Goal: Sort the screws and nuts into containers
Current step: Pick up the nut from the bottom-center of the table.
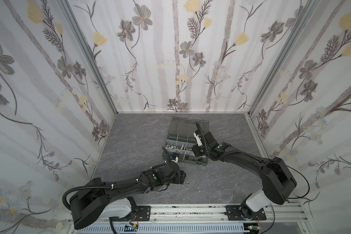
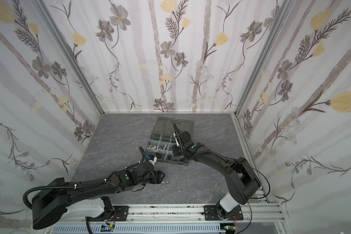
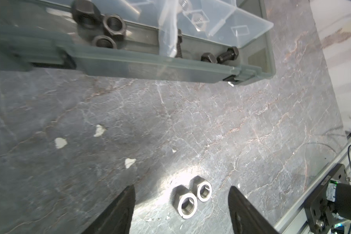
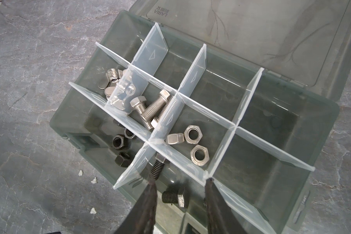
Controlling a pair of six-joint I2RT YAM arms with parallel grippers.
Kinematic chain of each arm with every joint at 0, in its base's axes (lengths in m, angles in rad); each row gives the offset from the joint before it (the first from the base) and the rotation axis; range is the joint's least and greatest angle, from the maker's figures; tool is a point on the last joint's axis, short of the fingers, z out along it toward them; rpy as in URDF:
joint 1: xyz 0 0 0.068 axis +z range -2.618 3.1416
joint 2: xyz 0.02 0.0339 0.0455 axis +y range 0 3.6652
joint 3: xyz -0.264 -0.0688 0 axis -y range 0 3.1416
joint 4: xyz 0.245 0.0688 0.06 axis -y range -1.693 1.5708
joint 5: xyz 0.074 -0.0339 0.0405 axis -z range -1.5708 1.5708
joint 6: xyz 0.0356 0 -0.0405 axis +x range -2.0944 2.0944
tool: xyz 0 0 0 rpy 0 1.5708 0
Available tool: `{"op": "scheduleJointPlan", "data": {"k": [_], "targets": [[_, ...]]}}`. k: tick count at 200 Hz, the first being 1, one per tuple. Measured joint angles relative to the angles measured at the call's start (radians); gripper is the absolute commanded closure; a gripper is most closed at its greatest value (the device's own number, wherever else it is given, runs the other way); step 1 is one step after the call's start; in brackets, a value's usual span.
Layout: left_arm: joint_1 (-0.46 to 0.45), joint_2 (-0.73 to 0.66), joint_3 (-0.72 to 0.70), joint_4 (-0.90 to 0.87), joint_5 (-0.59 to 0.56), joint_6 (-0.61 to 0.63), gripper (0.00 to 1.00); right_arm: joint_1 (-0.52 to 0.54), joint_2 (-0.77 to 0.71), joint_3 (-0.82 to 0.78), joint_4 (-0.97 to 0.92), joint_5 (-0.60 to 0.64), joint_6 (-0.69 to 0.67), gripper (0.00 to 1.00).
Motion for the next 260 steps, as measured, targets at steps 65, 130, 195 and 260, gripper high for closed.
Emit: {"op": "scheduleJointPlan", "data": {"k": [65, 130, 195, 260], "targets": [[-0.047, 0.131, 0.106, -0.099, -0.011, 0.080, 0.40, 0.000, -0.005, -0.029, 0.004, 0.000, 0.001, 0.60], [-0.097, 0.187, 0.155, -0.182, -0.035, 0.139, 0.47, -0.003, -0.005, -0.034, 0.008, -0.004, 0.011, 0.60], [-0.129, 0.241, 0.178, -0.217, -0.036, 0.149, 0.53, -0.013, -0.014, -0.055, 0.011, -0.007, 0.012, 0.60], [-0.136, 0.262, 0.183, -0.230, -0.039, 0.149, 0.64, -0.017, -0.024, -0.067, 0.013, -0.008, 0.012, 0.60]]}}
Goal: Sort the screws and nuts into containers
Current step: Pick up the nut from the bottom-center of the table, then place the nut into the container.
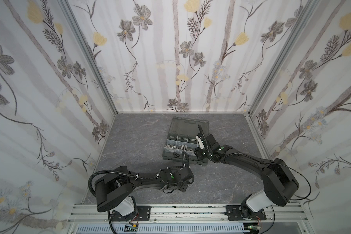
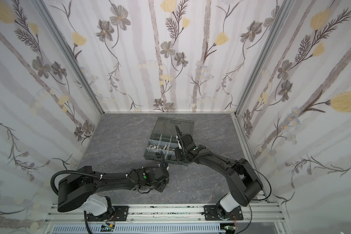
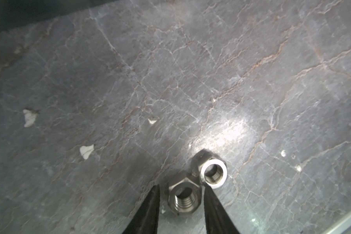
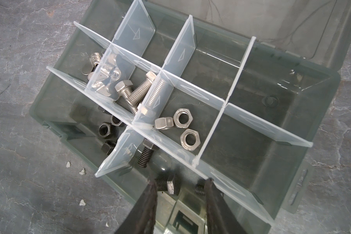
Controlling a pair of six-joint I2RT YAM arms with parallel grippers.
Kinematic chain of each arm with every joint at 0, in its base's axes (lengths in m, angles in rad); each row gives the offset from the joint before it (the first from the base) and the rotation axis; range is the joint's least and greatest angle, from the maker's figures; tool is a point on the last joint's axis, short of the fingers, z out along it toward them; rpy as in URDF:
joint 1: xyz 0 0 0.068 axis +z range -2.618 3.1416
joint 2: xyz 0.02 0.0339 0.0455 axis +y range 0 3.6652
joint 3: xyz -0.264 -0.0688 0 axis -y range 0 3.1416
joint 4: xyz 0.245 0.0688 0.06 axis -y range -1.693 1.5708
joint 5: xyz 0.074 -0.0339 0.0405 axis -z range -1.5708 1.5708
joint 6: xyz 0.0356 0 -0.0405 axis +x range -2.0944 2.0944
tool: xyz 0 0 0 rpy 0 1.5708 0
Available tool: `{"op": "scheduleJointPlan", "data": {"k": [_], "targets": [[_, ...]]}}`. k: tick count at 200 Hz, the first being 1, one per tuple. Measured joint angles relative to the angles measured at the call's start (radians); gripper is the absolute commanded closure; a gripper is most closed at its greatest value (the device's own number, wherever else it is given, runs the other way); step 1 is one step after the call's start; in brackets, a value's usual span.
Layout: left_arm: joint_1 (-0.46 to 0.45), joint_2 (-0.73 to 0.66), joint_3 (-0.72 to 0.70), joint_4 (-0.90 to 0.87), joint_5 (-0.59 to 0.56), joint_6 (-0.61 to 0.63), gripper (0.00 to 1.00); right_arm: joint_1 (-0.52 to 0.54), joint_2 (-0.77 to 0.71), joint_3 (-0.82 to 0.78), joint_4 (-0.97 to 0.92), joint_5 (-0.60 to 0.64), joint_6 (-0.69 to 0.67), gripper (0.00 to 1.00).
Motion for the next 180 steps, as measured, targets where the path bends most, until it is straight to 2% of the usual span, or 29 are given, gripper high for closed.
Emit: {"op": "scheduleJointPlan", "data": {"k": [71, 110, 145, 180], "targets": [[-0.010, 0.035, 0.029, -0.019, -0.030, 0.002, 0.74, -0.010, -0.018, -0.015, 0.000, 0.001, 0.000, 0.60], [-0.010, 0.027, 0.075, -0.045, -0.056, 0.008, 0.74, -0.020, -0.040, -0.024, 0.000, 0.001, 0.000, 0.60], [0.021, 0.005, 0.182, -0.051, -0.117, 0.030, 0.74, -0.040, -0.093, -0.034, -0.001, 0.001, 0.000, 0.60], [0.111, 0.067, 0.356, -0.049, -0.204, 0.072, 0.75, -0.065, -0.173, -0.050, -0.003, 0.001, 0.007, 0.60]]}}
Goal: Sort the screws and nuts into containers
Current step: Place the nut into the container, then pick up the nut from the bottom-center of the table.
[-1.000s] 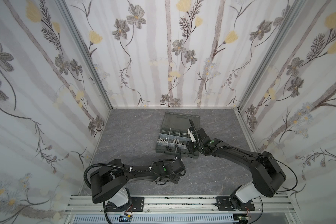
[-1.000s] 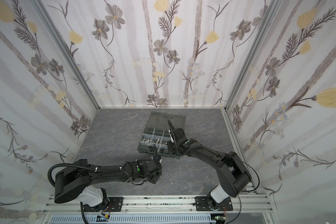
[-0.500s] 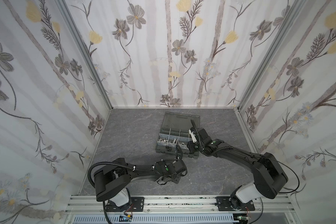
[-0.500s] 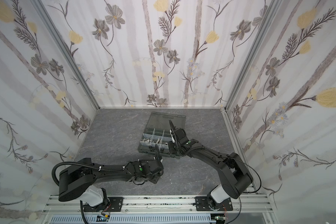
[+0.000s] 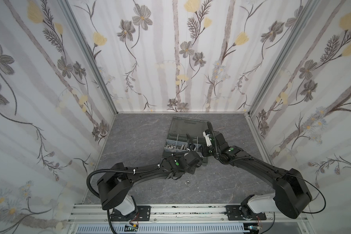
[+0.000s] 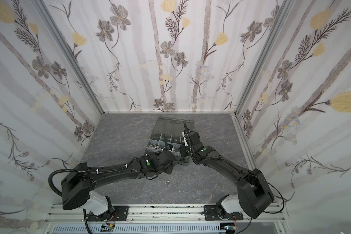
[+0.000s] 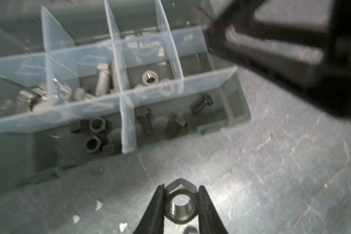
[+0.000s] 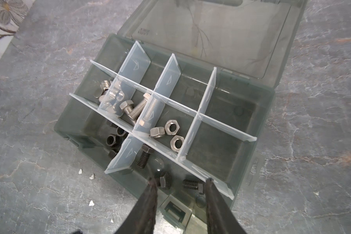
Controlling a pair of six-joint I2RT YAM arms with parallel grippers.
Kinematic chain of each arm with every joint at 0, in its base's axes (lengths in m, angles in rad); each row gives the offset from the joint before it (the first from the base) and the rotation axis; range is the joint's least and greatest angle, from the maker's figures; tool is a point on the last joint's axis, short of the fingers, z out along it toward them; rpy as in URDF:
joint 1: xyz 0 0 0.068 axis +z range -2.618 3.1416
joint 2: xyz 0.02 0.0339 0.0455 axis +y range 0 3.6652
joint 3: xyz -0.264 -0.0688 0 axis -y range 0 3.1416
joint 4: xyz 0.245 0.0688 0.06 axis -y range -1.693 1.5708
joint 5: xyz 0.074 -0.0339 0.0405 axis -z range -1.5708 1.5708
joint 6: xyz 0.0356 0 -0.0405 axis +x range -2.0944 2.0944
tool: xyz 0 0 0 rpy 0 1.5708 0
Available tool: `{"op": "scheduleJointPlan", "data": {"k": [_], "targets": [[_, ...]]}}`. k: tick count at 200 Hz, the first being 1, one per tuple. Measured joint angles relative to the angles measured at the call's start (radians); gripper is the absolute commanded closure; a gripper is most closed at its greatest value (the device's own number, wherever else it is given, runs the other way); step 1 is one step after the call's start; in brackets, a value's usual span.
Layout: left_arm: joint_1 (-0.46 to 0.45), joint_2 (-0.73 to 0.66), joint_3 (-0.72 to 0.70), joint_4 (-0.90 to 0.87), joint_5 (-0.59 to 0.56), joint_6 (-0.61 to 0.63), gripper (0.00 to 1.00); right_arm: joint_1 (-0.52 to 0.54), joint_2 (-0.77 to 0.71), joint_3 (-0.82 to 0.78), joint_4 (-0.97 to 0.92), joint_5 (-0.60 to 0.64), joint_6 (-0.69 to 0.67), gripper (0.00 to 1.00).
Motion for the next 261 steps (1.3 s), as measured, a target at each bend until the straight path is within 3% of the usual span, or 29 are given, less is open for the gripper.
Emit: {"op": "scheduleJointPlan", "data": {"k": [58, 107, 146, 169, 229, 261], "targets": [[0.126, 0.254, 0.289, 0.007, -0.012, 0.089, 0.73, -0.023, -0.088, -0.055, -0.015, 0.001, 0.001, 0.60], [0.156, 0.369, 0.388, 0.007, 0.028, 0.089, 0.68, -0.033, -0.133, -0.089, -0.021, 0.008, 0.008, 0.60], [0.158, 0.370, 0.386, 0.006, 0.039, 0.085, 0.44, -0.038, -0.137, -0.093, -0.021, 0.008, 0.008, 0.60], [0.161, 0.365, 0.381, 0.006, 0.042, 0.080, 0.35, -0.039, -0.137, -0.093, -0.021, 0.008, 0.008, 0.60], [0.161, 0.307, 0.337, 0.015, 0.029, 0.058, 0.29, -0.039, -0.145, -0.093, -0.021, 0.007, 0.008, 0.60], [0.174, 0.164, 0.215, 0.019, -0.013, 0.028, 0.28, -0.035, -0.137, -0.095, -0.021, 0.000, 0.008, 0.60]]}}
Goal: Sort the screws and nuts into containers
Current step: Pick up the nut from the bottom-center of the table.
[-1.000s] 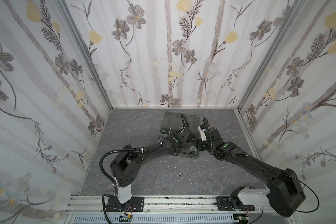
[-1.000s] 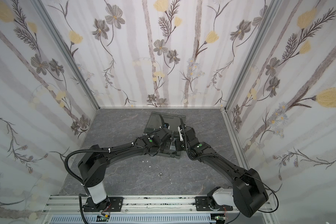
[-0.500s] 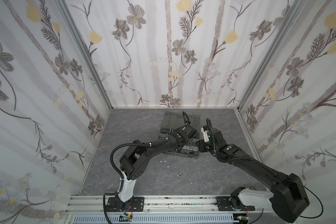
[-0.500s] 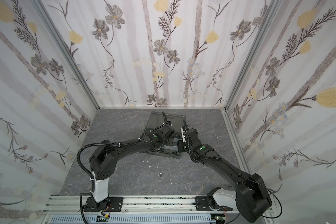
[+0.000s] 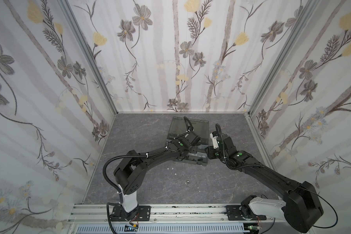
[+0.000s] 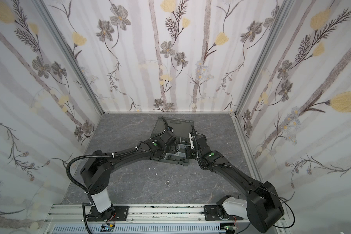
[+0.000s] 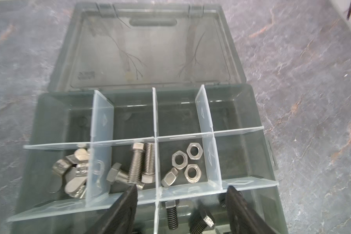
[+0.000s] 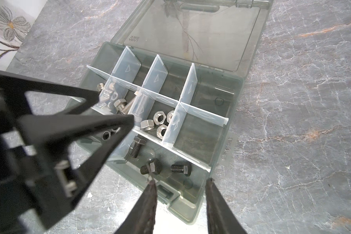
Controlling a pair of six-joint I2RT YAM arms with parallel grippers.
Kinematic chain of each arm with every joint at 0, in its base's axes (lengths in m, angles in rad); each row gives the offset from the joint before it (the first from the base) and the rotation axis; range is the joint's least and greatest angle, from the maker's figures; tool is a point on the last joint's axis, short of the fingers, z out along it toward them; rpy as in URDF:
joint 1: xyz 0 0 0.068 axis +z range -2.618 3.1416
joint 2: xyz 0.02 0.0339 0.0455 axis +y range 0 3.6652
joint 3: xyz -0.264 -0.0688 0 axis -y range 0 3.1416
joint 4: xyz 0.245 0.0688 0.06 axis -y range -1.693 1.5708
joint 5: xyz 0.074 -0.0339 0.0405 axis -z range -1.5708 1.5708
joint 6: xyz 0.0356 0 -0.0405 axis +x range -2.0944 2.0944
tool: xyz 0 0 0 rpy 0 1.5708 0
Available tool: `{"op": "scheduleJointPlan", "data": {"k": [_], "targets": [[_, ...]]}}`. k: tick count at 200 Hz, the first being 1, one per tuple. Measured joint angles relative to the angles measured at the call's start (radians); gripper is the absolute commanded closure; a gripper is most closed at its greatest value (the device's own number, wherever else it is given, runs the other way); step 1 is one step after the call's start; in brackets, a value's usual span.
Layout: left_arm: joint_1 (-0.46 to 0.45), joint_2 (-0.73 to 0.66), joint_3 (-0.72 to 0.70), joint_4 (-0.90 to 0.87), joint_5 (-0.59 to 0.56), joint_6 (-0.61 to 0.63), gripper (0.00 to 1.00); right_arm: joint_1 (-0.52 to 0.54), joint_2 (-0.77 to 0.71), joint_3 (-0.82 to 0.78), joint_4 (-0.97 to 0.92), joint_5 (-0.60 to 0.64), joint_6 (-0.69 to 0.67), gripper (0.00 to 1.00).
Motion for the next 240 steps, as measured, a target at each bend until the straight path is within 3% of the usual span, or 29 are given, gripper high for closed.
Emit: {"op": "scheduleJointPlan", "data": {"k": [46, 151, 192, 240], "targets": [[0.034, -0.215, -0.195, 0.018, -0.056, -0.046, 0.25, 0.062, 0.036, 0.000, 0.001, -0.003, 0.000, 0.59], [0.107, -0.768, -0.648, 0.048, -0.082, -0.193, 0.18, 0.410, 0.239, 0.006, 0.002, -0.014, 0.045, 0.59], [0.110, -0.886, -0.741, 0.048, -0.081, -0.241, 0.15, 0.489, 0.289, 0.002, -0.003, -0.018, 0.064, 0.59], [0.110, -0.924, -0.767, 0.048, -0.070, -0.271, 0.14, 0.533, 0.322, 0.002, -0.013, -0.014, 0.071, 0.59]]}}
